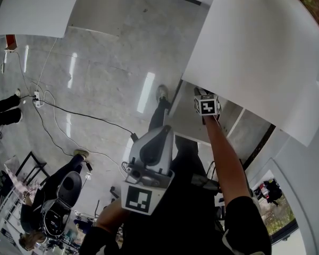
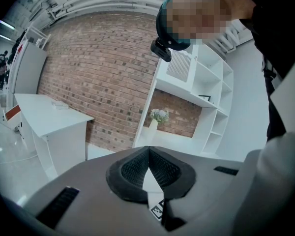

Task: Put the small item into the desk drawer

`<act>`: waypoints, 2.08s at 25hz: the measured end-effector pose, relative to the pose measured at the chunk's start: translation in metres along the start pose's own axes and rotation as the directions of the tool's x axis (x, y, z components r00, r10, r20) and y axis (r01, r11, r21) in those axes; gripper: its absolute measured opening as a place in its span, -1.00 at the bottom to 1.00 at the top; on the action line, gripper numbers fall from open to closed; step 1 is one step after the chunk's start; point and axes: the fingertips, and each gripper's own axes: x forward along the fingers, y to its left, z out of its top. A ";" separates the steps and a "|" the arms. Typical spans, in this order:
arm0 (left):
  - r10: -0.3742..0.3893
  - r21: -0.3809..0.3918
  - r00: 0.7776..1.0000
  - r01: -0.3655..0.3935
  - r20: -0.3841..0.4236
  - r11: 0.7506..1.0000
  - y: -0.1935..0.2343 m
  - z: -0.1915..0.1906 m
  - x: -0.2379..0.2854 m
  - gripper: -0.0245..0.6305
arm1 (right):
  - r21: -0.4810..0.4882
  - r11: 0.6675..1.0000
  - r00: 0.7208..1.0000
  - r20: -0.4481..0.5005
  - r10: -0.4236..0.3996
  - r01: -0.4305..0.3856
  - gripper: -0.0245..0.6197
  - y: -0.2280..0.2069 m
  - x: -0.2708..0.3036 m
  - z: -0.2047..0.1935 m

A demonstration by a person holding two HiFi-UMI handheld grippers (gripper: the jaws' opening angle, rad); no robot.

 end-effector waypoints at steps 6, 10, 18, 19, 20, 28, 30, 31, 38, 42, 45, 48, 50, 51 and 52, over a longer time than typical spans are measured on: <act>0.001 -0.008 1.000 -0.001 0.006 1.000 -0.001 0.001 -0.005 -0.85 | 0.018 1.000 1.000 0.008 0.000 0.000 -0.36 0.003 -0.004 0.001; -0.004 -0.008 1.000 0.004 0.014 1.000 -0.004 0.006 -0.009 -0.85 | 0.012 1.000 1.000 0.018 -0.002 0.002 -0.34 0.007 -0.012 0.004; -0.010 0.009 0.999 0.010 0.052 1.000 -0.022 0.021 -0.023 -0.85 | 0.024 1.000 1.000 0.025 0.002 -0.002 -0.33 0.012 -0.039 0.000; -0.010 0.010 0.998 0.009 0.060 1.000 -0.024 0.023 -0.024 -0.85 | 0.025 1.000 1.000 0.028 0.002 -0.003 -0.33 0.012 -0.044 -0.001; -0.010 0.013 0.998 0.009 0.068 1.000 -0.027 0.027 -0.026 -0.85 | 0.026 1.000 1.000 0.029 0.004 -0.005 -0.33 0.013 -0.050 -0.002; -0.003 0.013 0.994 0.002 0.112 1.000 -0.052 0.056 -0.052 -0.85 | -0.003 0.998 0.998 0.024 0.058 -0.058 -0.65 0.030 -0.108 -0.016; -0.008 0.026 0.991 0.004 0.134 1.000 -0.058 0.062 -0.058 -0.85 | -0.007 0.998 0.997 0.050 0.065 -0.065 -0.70 0.033 -0.120 -0.010; -0.011 0.034 0.989 0.006 0.147 0.999 -0.061 0.065 -0.061 -0.85 | -0.010 0.998 0.996 0.066 0.066 -0.065 -0.72 0.033 -0.127 -0.006; -0.017 0.056 0.978 0.005 0.209 0.998 -0.093 0.087 -0.092 -0.85 | 0.007 0.996 0.972 0.220 0.084 -0.087 -0.84 0.038 -0.208 0.018; -0.023 0.111 0.973 -0.003 0.232 0.994 -0.114 0.094 -0.113 -0.85 | -0.009 0.995 0.947 0.305 0.098 -0.100 -0.87 0.040 -0.266 0.027; -0.035 0.115 0.963 0.004 0.268 0.993 -0.134 0.097 -0.131 -0.85 | -0.021 0.994 0.918 0.381 0.107 -0.107 -0.87 0.043 -0.315 0.034; -0.053 0.128 0.944 0.011 0.326 0.992 -0.149 0.100 -0.148 -0.85 | -0.033 0.993 0.873 0.473 0.117 -0.115 -0.88 0.050 -0.366 0.044; -0.051 0.135 0.946 0.008 0.319 0.991 -0.156 0.098 -0.157 -0.85 | -0.041 0.991 0.835 0.536 0.127 -0.124 -0.88 0.056 -0.402 0.051; -0.048 0.138 0.949 0.005 0.311 0.990 -0.159 0.098 -0.160 -0.85 | -0.044 0.991 0.813 0.568 0.129 -0.127 -0.88 0.059 -0.420 0.055; -0.046 0.139 0.950 0.002 0.309 0.990 -0.162 0.100 -0.163 -0.85 | -0.047 0.991 0.789 0.601 0.130 -0.127 -0.88 0.060 -0.438 0.058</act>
